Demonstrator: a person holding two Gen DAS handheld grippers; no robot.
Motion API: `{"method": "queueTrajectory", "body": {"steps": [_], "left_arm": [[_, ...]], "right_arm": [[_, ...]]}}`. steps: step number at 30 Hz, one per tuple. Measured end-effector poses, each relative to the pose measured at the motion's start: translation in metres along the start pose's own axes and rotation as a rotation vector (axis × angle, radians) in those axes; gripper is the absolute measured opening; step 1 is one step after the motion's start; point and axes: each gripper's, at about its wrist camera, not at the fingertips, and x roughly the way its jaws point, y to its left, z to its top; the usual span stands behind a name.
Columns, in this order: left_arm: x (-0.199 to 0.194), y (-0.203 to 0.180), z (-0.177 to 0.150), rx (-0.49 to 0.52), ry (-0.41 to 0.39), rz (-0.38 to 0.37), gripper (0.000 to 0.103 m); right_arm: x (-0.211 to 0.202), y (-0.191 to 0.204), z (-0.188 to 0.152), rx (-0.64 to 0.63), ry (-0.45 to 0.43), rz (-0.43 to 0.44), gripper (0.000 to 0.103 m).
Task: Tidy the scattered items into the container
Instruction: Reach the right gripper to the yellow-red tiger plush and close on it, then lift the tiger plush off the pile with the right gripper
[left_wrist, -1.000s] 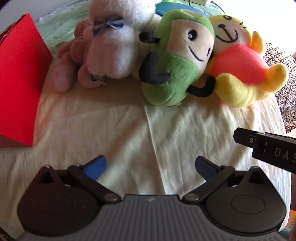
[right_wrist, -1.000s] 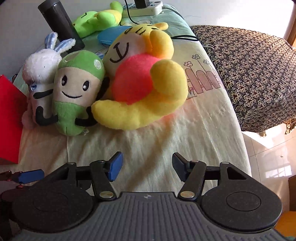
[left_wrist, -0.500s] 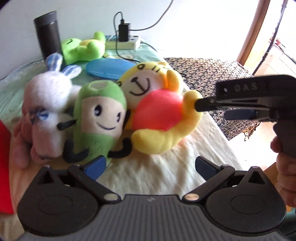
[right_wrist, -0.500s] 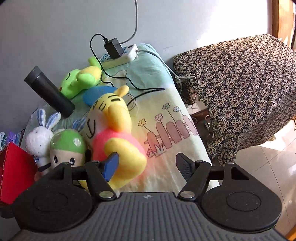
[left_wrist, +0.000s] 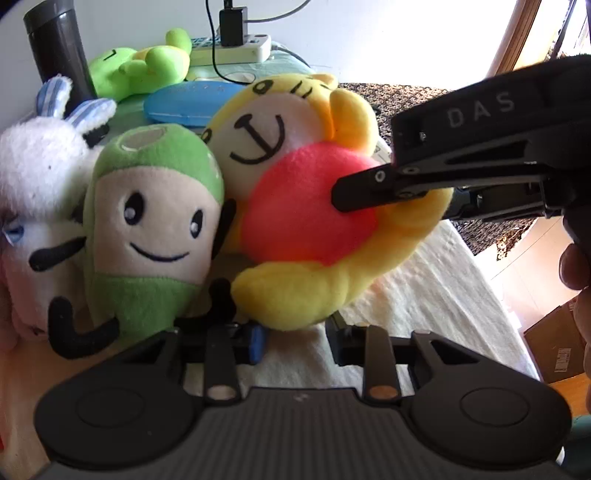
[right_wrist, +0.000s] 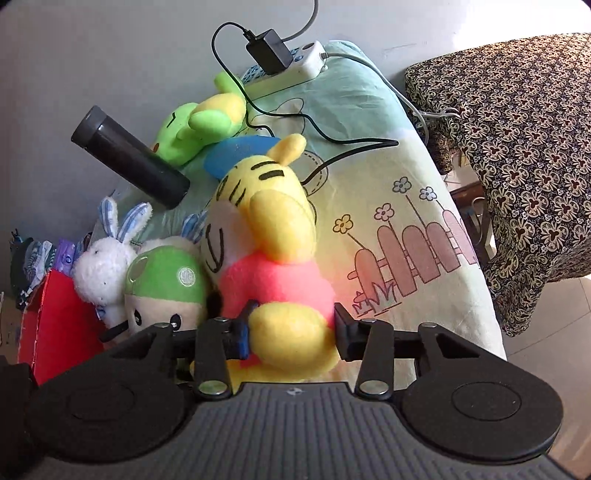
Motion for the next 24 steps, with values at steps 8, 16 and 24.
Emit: {"method": "queueTrajectory", "body": {"steps": [8,16,24], "left_arm": [[-0.046,-0.008,-0.026,0.113,-0.001,-0.148,0.025],[-0.071,-0.011,-0.075,0.243,0.104,-0.237,0.027],[-0.079,0.002,-0.056,0.090,-0.066,-0.257,0.100]], "right_arm": [[-0.034,-0.007,-0.030,0.003,0.056,0.008,0.040],[-0.046,-0.006,-0.090,-0.056,0.210,0.004,0.048],[-0.051,-0.011,-0.087,-0.012,0.070,-0.071,0.073]]}}
